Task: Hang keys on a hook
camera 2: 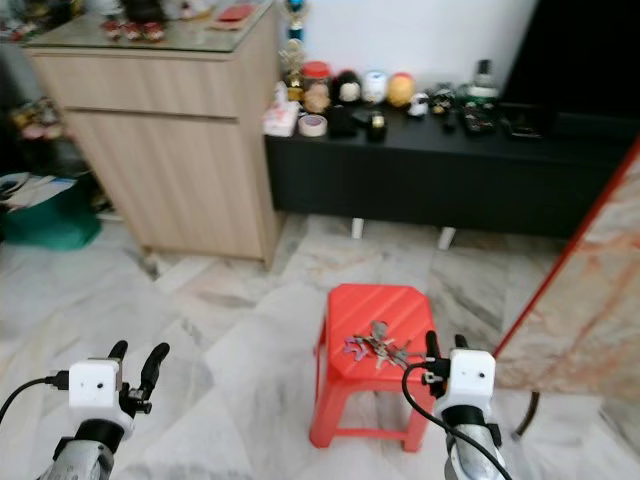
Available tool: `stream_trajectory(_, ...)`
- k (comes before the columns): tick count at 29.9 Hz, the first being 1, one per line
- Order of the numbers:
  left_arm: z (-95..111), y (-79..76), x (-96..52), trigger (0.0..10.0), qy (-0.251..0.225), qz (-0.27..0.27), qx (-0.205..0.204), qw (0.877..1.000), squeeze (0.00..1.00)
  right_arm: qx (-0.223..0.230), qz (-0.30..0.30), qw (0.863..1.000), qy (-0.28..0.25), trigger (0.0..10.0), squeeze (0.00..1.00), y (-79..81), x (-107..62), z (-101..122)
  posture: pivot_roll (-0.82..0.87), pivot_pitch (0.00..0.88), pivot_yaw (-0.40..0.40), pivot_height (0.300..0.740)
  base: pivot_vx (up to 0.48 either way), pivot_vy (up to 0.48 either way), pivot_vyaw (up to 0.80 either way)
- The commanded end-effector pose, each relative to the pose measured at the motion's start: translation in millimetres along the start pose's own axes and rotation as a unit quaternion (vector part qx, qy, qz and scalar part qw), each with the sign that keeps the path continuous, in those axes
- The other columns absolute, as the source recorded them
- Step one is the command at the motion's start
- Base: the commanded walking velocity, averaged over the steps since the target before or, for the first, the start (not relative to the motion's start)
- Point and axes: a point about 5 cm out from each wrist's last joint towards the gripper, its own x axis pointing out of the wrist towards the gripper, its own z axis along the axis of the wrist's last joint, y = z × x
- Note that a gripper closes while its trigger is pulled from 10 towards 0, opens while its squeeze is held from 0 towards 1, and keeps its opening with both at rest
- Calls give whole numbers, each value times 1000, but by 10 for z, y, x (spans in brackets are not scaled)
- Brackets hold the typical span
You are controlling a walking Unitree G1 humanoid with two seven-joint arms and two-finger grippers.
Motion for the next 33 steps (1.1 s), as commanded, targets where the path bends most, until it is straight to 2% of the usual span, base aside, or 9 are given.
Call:
stream_trajectory(1,24,11,9,10000,-2,0,0,1000,0,4,-7,1000,3,10000,0,-41,-27,-2,55,0,-16,740,0,0,0)
stream_trajectory(18,35,19,16,10000,1,-3,-2,1000,0,-7,16,1000,13,10000,0,0,2,15,51,0,-8,740,0,0,0)
stream_trajectory(23,48,8,37,10000,-1,-4,-2,1000,0,-5,19,1000,14,10000,0,-1,6,21,52,0,-12,740,0,0,745)
stream_trajectory(27,49,-1,42,10000,-1,-5,-3,1000,0,5,19,1000,14,10000,0,-3,16,32,51,0,-14,740,0,0,0)
stream_trajectory(33,50,-8,45,10000,-1,-4,-5,1000,0,6,23,1000,16,10000,0,7,24,36,53,0,-18,740,251,0,0)
